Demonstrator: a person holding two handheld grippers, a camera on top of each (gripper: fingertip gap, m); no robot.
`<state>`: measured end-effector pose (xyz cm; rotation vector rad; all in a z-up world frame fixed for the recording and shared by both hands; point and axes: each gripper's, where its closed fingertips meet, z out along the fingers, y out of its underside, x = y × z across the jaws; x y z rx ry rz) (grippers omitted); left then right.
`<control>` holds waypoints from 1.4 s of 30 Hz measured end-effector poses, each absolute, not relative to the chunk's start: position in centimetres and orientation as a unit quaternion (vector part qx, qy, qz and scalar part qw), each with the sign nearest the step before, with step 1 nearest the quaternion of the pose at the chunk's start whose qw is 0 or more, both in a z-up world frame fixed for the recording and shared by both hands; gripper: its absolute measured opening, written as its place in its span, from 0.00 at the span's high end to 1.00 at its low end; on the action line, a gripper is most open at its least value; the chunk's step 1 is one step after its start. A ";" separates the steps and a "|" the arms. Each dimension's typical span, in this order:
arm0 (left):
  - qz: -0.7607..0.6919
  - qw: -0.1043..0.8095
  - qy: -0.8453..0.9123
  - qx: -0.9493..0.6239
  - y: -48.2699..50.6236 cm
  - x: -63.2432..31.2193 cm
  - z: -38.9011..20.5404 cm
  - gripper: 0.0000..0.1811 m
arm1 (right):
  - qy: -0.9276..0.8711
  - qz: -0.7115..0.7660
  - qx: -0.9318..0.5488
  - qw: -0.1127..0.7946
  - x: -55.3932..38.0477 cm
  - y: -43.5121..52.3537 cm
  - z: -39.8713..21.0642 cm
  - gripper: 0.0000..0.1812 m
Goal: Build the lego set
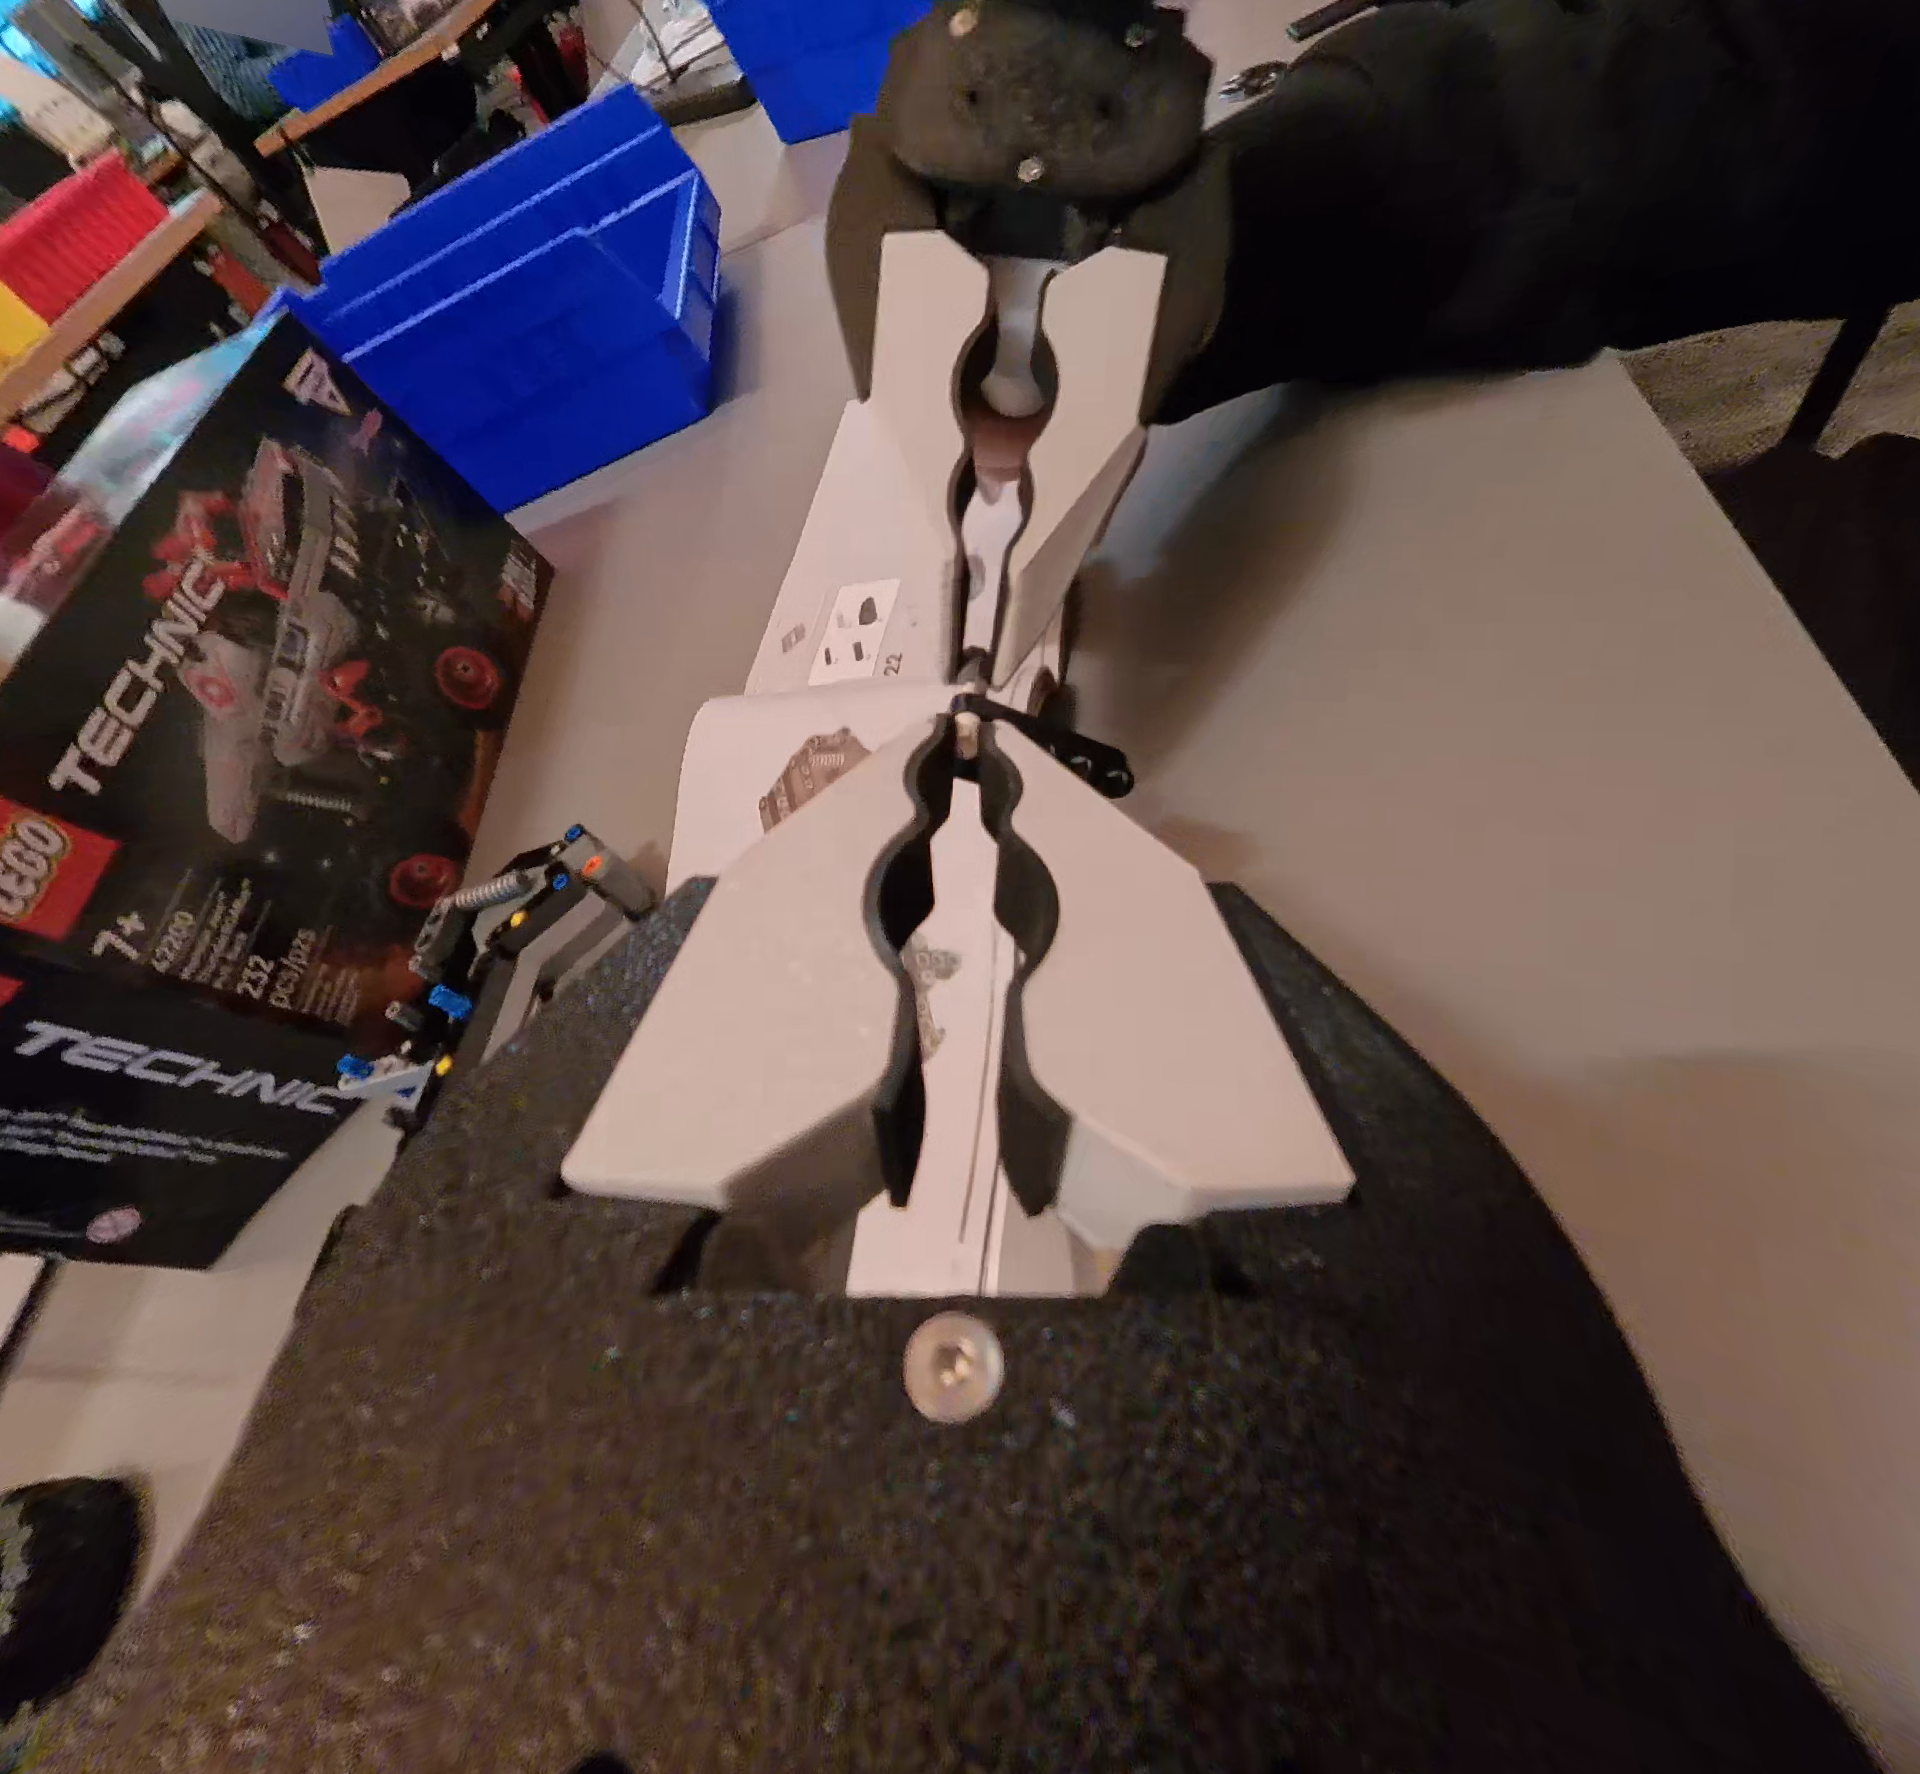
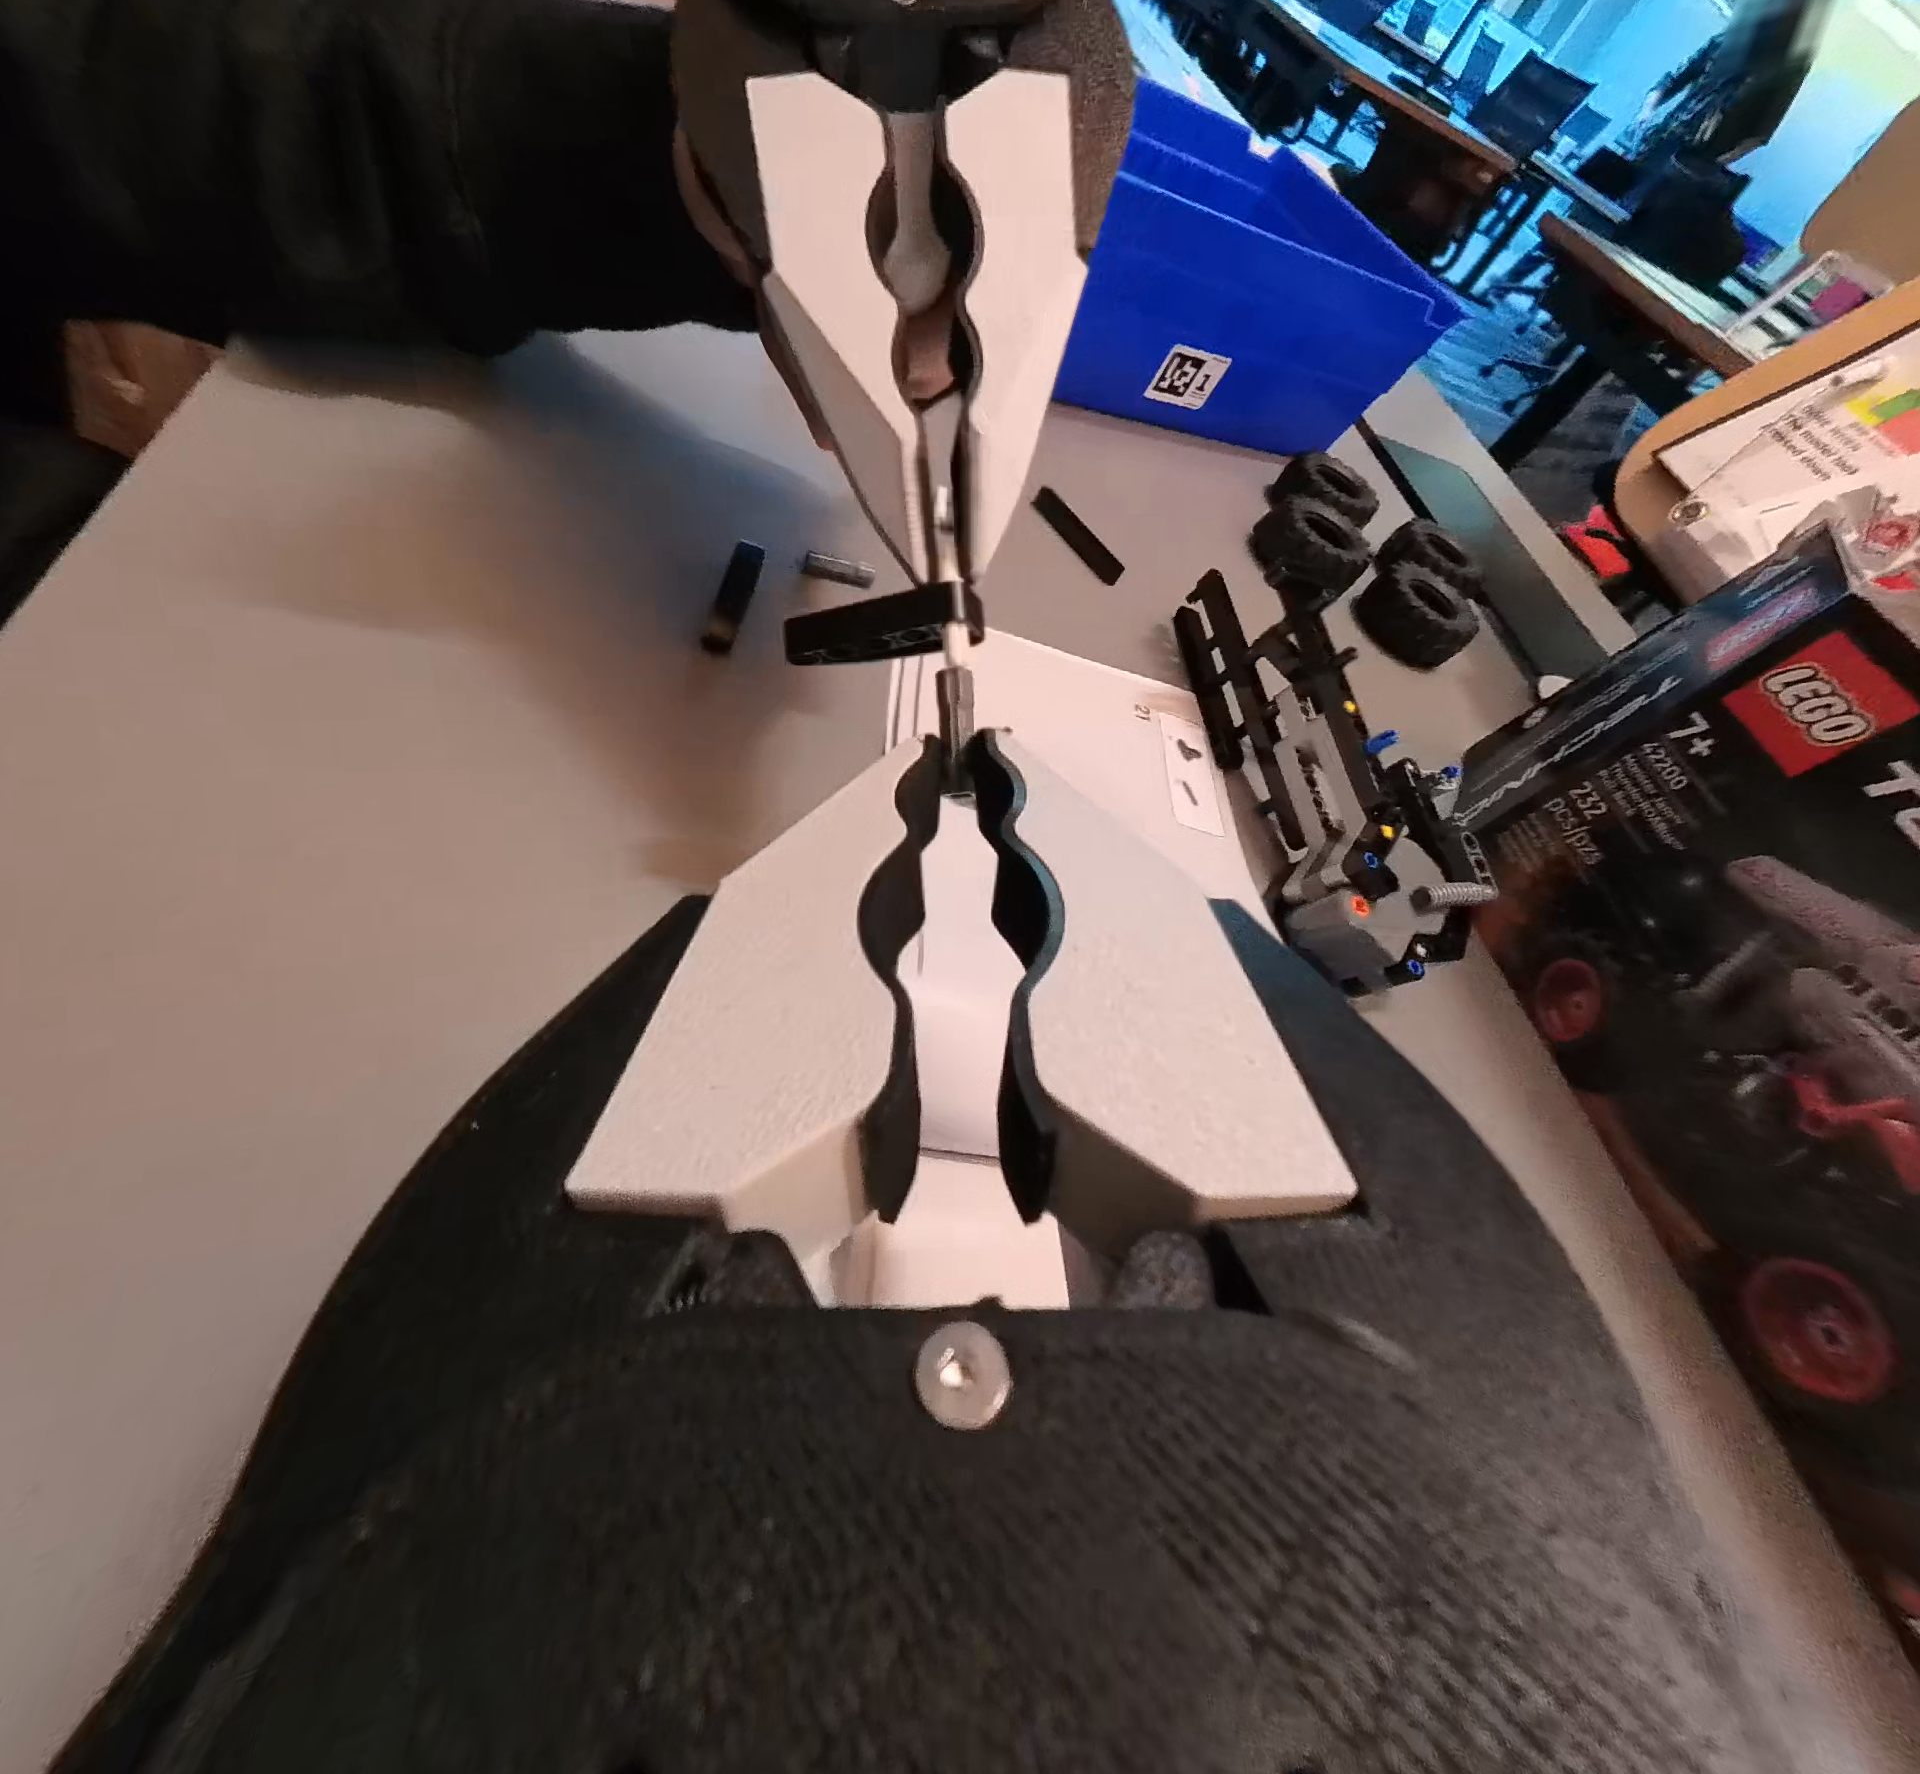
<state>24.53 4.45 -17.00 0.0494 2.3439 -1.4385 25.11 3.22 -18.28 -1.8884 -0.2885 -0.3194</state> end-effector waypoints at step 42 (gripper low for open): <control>-0.531 0.180 0.828 -0.019 4.4 24.3 -14.8 0.99 | -0.165 -0.228 -0.749 0.600 25.0 3.0 -15.8 0.98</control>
